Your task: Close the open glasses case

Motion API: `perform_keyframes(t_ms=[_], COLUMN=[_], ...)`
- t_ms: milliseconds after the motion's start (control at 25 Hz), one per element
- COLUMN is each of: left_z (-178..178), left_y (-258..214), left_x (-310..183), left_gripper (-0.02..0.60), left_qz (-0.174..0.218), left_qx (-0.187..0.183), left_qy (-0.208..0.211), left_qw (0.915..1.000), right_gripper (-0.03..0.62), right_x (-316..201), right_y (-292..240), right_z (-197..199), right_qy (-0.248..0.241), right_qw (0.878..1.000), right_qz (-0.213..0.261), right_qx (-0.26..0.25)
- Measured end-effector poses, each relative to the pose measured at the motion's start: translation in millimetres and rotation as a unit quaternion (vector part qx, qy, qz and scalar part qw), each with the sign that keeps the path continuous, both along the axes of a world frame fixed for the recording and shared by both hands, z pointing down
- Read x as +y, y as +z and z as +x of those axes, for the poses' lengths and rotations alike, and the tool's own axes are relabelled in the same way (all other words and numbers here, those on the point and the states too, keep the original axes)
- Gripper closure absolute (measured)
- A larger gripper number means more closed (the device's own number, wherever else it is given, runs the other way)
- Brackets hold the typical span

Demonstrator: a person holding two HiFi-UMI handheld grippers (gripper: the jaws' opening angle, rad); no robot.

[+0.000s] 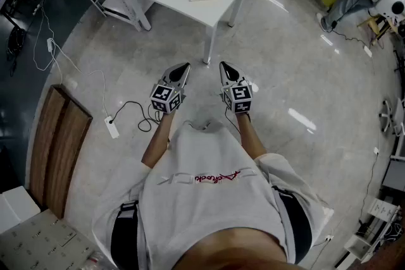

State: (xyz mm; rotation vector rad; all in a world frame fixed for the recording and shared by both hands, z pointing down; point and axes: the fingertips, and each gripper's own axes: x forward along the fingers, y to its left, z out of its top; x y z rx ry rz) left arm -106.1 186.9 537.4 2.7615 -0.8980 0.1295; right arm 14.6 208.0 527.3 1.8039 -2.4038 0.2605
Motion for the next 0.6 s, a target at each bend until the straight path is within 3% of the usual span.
perform_keyframes(t_ms=[600], left_z=[21], left_y=[0], left_x=[10], left_gripper=[0.554], left_qz=[0.0], left_qx=[-0.012], left_qy=[0.012], left_qw=[0.9999], right_gripper=[0.563], right_x=[7], right_y=[-6], right_z=[15], right_qy=[0.002], right_qw=[1.0], right_qz=[0.015], right_qx=[-0.011])
